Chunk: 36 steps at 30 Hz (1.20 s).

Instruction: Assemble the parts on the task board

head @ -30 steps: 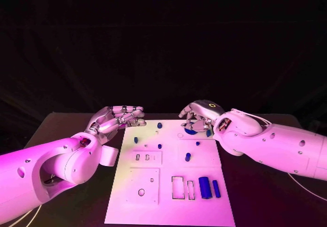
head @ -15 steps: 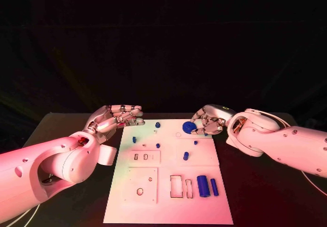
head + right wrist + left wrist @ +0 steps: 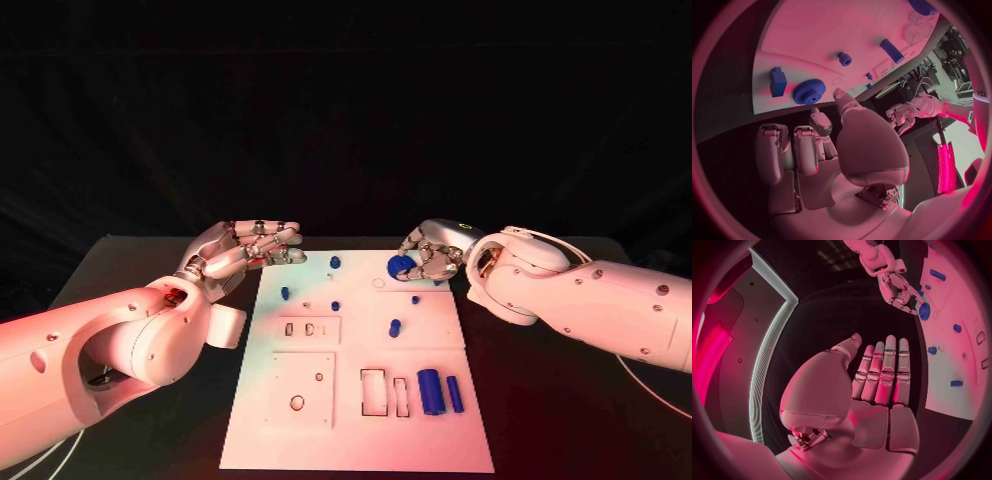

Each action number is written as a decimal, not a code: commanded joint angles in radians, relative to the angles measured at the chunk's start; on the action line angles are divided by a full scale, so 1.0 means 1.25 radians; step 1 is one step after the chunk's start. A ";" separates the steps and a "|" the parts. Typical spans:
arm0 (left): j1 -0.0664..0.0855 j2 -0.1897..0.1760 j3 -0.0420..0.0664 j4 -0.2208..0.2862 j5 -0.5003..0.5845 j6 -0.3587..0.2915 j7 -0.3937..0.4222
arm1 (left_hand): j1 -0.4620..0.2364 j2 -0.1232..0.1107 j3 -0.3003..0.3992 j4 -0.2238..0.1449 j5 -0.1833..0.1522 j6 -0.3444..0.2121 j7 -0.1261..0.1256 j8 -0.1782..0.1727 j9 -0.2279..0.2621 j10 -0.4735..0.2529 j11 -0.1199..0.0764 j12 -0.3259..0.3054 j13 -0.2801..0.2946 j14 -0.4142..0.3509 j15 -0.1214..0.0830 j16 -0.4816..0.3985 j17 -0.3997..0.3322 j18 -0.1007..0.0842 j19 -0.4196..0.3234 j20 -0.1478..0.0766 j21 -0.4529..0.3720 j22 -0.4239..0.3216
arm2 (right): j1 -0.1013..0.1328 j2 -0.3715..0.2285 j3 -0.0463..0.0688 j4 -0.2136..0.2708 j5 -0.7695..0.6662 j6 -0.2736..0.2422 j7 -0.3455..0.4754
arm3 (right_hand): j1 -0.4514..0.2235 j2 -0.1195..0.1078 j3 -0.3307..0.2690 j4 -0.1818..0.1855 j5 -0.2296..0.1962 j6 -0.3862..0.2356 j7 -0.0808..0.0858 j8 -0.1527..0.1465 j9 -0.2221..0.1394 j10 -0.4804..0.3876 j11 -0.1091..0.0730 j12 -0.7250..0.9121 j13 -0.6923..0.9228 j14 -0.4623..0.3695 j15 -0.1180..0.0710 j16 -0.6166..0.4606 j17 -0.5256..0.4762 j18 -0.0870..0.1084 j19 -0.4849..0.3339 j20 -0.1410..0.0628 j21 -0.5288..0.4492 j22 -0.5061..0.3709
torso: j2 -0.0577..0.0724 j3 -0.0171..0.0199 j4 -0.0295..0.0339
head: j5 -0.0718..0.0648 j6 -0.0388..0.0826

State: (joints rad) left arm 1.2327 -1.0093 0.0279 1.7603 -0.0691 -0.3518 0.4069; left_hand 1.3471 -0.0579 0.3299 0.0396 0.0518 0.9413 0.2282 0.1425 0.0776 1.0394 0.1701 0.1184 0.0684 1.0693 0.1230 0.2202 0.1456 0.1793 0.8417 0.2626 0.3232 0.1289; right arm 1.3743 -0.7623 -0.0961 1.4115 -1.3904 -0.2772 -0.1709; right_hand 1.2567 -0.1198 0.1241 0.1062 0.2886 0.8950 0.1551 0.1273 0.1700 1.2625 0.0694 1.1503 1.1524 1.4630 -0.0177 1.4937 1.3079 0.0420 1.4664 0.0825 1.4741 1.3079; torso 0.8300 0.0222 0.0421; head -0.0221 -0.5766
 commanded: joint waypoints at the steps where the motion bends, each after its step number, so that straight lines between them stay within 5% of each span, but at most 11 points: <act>1: 0.001 0.000 0.001 0.002 0.001 0.021 0.003 | -0.005 0.000 -0.004 -0.001 0.000 0.006 0.002 -0.002 0.000 0.001 0.002 -0.005 0.000 0.000 0.001 -0.004 0.001 0.003 -0.006 0.002 -0.005 -0.001 | 0.000 0.004 0.000 -0.002 -0.024 -0.028 -0.034 | 0.011 0.002 0.002 0.004 0.004 -0.006 0.001 0.004 0.001 0.006 -0.001 0.006 0.005 0.068 0.006 0.006 0.116 -0.010 0.041 0.007 0.006 0.112 | 0.001 0.0008 0.0019 | 0.000 -0.001; 19: 0.001 -0.001 0.001 0.002 0.001 0.025 -0.001 | -0.007 0.001 -0.005 0.000 0.000 0.006 0.002 -0.002 0.000 0.001 0.002 -0.006 0.001 0.000 0.001 -0.005 0.001 0.003 -0.006 0.002 -0.005 -0.002 | 0.000 0.024 0.000 -0.027 -0.084 0.007 -0.065 | 0.030 0.004 0.005 -0.001 0.000 -0.007 0.001 0.009 0.003 0.012 -0.001 0.023 0.022 0.070 0.006 0.016 0.130 -0.013 0.046 0.008 0.016 0.126 | 0.002 0.0020 0.0020 | 0.003 -0.005; 27: 0.001 0.000 0.001 0.001 0.001 0.027 -0.004 | -0.007 0.001 -0.005 0.000 0.000 0.006 0.002 -0.002 0.000 0.001 0.002 -0.006 0.001 0.000 0.001 -0.005 0.001 0.003 -0.006 0.002 -0.005 -0.002 | 0.000 0.030 0.000 -0.036 -0.073 0.032 -0.071 | 0.042 0.009 0.004 -0.001 0.001 -0.017 0.006 0.014 0.004 0.084 0.005 0.135 0.131 0.086 0.013 0.061 0.208 -0.023 0.064 0.014 0.046 0.167 | 0.002 0.0015 0.0016 | 0.007 -0.006; 36: 0.001 -0.002 0.001 -0.001 0.001 0.027 -0.007 | -0.008 0.003 -0.005 0.001 0.000 0.006 0.003 -0.003 0.000 0.001 0.002 -0.007 0.001 0.000 0.001 -0.006 0.001 0.003 -0.006 0.002 -0.006 -0.002 | -0.001 0.035 0.000 -0.039 -0.050 0.062 -0.074 | 0.042 0.012 0.003 0.000 0.000 -0.016 0.007 0.018 0.006 0.094 0.006 0.154 0.150 0.086 0.014 0.062 0.210 -0.025 0.068 0.016 0.053 0.177 | 0.002 0.0011 0.0032 | 0.003 -0.008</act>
State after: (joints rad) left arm 1.2327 -1.0116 0.0280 1.7592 -0.0687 -0.3397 0.3965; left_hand 1.3453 -0.0562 0.3300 0.0396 0.0518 0.9450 0.2318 0.1425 0.0777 1.0394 0.1701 0.1125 0.0684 1.0693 0.1230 0.2164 0.1462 0.1793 0.8381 0.2662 0.3196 0.1271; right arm 1.3734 -0.7198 -0.0961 1.3659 -1.4634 -0.2369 -0.2511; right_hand 1.3034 -0.1059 0.1271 0.1032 0.2885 0.8797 0.1633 0.1466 0.1762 1.3743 0.0779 1.3407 1.3082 1.4664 -0.0070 1.5673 1.3076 0.0289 1.4665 0.0968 1.5358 1.3075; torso 0.8327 0.0247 0.0445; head -0.0161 -0.5857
